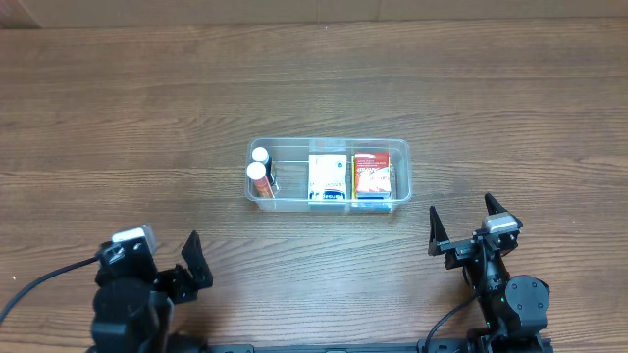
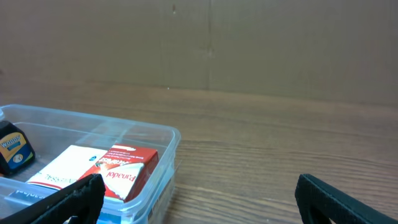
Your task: Pack container
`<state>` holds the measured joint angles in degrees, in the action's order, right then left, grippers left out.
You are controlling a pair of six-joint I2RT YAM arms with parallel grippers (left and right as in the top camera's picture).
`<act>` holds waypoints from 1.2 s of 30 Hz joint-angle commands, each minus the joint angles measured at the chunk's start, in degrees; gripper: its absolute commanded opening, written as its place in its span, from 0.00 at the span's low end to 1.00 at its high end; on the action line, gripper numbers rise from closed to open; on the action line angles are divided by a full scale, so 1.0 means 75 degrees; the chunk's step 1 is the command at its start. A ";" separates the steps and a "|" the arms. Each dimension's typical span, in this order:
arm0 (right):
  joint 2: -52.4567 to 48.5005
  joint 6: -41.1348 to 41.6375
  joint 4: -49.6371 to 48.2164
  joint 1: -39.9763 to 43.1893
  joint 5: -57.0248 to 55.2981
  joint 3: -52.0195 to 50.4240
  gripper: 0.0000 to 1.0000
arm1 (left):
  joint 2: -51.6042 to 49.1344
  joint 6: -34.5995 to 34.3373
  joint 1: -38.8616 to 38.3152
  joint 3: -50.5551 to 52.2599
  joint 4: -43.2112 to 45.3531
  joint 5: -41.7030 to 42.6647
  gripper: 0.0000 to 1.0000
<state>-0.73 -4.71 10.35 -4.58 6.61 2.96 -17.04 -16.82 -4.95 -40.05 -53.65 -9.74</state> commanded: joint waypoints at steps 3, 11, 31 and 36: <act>0.0076 0.0038 -0.0029 -0.0029 -0.0076 0.0009 1.00 | 0.1326 0.1011 0.0472 0.2119 0.1848 0.0580 1.00; 0.0076 0.0038 -0.0029 -0.0029 -0.0076 0.0009 1.00 | 0.1740 0.2882 0.0618 0.4424 0.6682 0.1116 1.00; 0.0076 0.0038 -0.0029 -0.0029 -0.0076 0.0009 1.00 | 0.2244 0.2984 0.0737 0.5307 0.6563 0.1303 1.00; 0.0076 0.0038 -0.0029 -0.0029 -0.0076 0.0009 1.00 | 0.2244 0.2984 0.0737 0.5307 0.6563 0.1306 1.00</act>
<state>-0.73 -4.71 10.35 -4.60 6.59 2.96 -0.95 5.37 0.14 -0.47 -4.49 -0.99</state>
